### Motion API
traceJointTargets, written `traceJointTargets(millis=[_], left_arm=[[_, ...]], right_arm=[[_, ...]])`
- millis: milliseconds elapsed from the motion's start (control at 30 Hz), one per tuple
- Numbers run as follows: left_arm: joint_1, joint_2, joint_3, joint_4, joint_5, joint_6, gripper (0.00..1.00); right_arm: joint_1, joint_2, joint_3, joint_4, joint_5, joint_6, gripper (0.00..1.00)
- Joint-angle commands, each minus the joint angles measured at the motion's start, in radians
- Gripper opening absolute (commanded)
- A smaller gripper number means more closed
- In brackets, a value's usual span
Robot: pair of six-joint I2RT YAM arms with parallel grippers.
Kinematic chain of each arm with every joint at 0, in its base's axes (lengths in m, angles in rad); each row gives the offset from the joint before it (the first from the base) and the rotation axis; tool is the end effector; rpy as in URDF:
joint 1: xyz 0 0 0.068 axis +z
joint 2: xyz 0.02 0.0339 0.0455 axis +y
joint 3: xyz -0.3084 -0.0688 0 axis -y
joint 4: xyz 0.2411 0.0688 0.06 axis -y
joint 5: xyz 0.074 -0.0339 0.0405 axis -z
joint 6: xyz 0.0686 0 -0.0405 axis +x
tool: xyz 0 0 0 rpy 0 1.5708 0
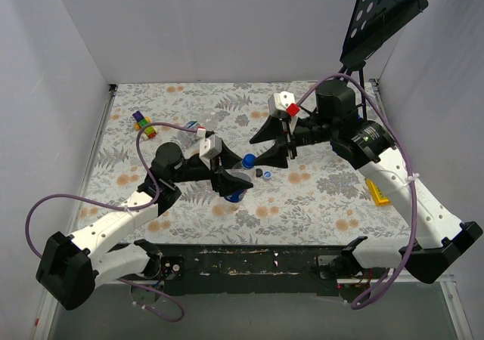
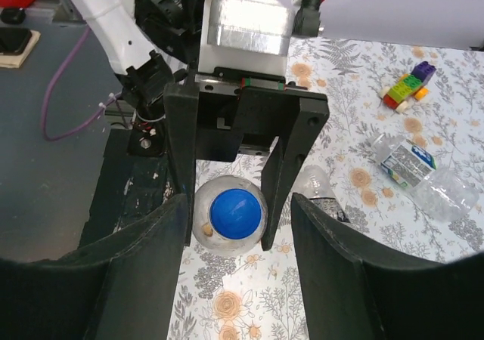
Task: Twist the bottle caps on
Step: Screw the bottle cap onto the plastic bottle.
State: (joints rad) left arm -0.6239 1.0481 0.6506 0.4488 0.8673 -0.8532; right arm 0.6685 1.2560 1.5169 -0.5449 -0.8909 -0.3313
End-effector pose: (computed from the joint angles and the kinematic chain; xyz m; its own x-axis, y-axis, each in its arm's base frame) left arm 0.1559 -0.1767 0.3488 -0.7230 -0.0800 -0.6862 0.6863 0.0301 -0.7267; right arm 0.1666 0.1996 0.4941 0.1094 -0.1742 -0.9786 -0.9940 -0.0275 -0.1062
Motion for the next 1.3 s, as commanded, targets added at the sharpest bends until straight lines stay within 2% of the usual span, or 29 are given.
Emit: traceJointTargets(millis=[0,633,833,1000,1167,1267], left_arm=[[0.006,0.006,0.055,0.047,0.087,0.013,0.09],[0.004,0.026,0.081,0.068,0.081,0.013,0.08],[0.004,0.021,0.081,0.08,0.046,0.003,0.08],[0.004,0.01,0.084,0.099,-0.048,-0.015,0.08],[0.001,-0.026,0.064,0.142,-0.203,-0.027,0.09],[-0.023,-0.046,0.061,0.133,-0.295,0.026,0.1]], right_arm=[[-0.003,-0.006,-0.029,0.042,-0.069,-0.08,0.63],[-0.003,0.008,-0.052,0.011,-0.137,-0.117,0.47],[-0.003,0.011,-0.052,-0.003,-0.132,-0.123,0.36],[-0.003,0.013,-0.057,-0.021,-0.099,-0.115,0.22],[0.002,0.002,-0.08,-0.015,-0.008,-0.069,0.21],[0.013,-0.003,-0.095,-0.012,0.07,-0.019,0.2]])
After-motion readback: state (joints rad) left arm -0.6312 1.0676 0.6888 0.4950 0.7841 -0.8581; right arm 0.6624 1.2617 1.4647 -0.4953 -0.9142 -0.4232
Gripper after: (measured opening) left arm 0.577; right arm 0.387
